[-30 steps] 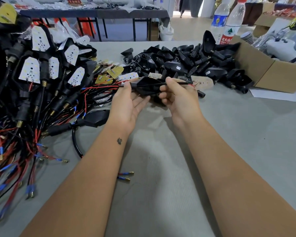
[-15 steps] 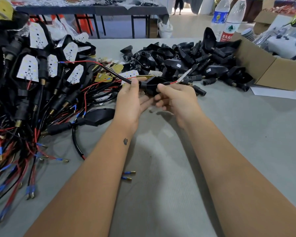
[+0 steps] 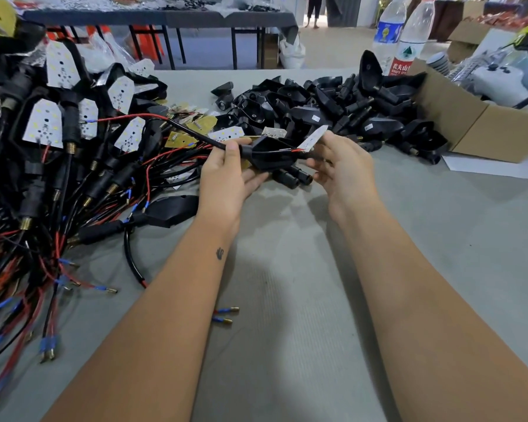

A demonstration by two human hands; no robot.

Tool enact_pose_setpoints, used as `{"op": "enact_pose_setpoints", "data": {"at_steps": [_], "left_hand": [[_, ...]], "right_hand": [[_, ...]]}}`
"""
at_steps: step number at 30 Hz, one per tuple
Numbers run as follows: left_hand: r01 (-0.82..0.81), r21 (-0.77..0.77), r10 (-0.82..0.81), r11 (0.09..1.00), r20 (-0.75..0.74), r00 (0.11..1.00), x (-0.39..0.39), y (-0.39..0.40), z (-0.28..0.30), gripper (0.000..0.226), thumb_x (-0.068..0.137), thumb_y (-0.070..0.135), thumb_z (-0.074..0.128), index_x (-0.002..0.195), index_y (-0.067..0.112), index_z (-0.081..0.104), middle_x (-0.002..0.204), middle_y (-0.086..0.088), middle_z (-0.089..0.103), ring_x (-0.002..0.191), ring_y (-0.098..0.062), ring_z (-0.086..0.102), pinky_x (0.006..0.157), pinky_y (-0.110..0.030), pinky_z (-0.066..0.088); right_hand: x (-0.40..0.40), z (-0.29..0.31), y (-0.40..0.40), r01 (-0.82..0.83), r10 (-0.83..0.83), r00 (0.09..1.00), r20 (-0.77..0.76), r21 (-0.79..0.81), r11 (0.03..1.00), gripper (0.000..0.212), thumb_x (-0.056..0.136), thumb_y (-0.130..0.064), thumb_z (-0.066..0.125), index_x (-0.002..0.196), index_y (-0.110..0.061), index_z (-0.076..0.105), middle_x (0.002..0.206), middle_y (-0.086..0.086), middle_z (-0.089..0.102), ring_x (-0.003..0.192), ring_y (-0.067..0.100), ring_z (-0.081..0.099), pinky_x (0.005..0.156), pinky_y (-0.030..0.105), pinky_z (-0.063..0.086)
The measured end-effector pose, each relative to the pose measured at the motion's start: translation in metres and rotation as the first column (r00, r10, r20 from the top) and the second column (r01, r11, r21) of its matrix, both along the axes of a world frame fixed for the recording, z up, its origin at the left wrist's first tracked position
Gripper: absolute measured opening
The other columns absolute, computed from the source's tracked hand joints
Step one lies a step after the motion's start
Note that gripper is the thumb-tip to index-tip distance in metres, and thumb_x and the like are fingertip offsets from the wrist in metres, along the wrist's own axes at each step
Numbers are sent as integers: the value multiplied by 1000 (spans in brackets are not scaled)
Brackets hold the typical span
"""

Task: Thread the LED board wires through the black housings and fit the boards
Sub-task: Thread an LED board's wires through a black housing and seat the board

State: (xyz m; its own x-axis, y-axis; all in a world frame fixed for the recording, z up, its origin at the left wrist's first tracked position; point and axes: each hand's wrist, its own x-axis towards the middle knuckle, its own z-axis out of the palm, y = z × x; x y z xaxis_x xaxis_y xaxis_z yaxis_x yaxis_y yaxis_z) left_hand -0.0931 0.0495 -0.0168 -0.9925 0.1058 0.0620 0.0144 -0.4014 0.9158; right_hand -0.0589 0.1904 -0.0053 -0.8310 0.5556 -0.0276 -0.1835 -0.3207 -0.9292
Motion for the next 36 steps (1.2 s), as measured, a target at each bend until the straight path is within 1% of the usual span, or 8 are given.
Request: {"op": "enact_pose_setpoints", "data": {"at_steps": [5,8,13,18,20,26,32,36], "left_hand": [[19,-43,-20,999,-32,999,3,1,2,29,107,25,35,94,18,60,96,1,73,95,-24,72,83,-35,59],[7,-61,-10,998,-47,999,4,-1,3,30,107,25,35,92,20,59,95,2,73,94,-22,72,76,-29,59],[4,-92,-11,996,-85,996,2,-4,3,30,107,21,35,89,18,59,95,-1,69,91,-21,72,65,-21,56],[-6,-49,5,999,-36,999,-3,-8,3,30,107,24,35,92,19,59,100,-3,71,93,-22,72,80,-33,59],[-22,12,22,1000,6,1000,-5,-10,2,30,107,26,35,93,18,60,99,-2,72,90,-21,73,79,-31,59],[-11,120,3,993,67,998,-6,-7,0,29,107,28,36,96,20,62,100,-2,71,89,-19,73,76,-30,59],[52,92,-56,994,44,997,-5,-5,-5,27,106,29,37,98,23,62,101,0,72,87,-15,73,76,-28,59],[93,18,-94,996,43,995,-3,-4,-4,28,107,28,35,100,24,62,111,-4,70,91,-16,71,84,-30,58]], "right_hand": [[-1,-2,-3,49,-51,998,30,63,997,3,93,-17,62,92,-15,61,75,3,69,54,10,55,49,17,40],[-1,3,1,23,-24,997,73,9,1000,7,90,-15,58,85,-15,62,62,0,66,48,11,52,49,20,40],[-3,3,2,-24,27,989,145,-20,1000,18,95,-28,58,88,-11,58,56,0,61,45,12,50,44,20,40],[-1,1,0,-32,28,995,98,36,999,8,89,-4,58,94,-9,63,69,6,61,50,11,54,49,20,44],[1,1,-4,-55,55,998,43,8,998,12,89,1,58,99,-5,60,72,10,64,52,13,58,51,21,48],[-3,0,-14,-45,45,999,-17,2,999,16,90,4,58,90,-10,51,84,15,67,63,18,64,60,23,54],[-7,-7,-30,-1,-8,999,43,207,978,17,87,2,58,83,-14,54,74,4,65,60,10,61,58,21,50],[-4,-7,-31,45,-71,996,60,366,929,21,82,-1,64,73,-18,57,72,4,61,68,17,57,64,30,45]]}}
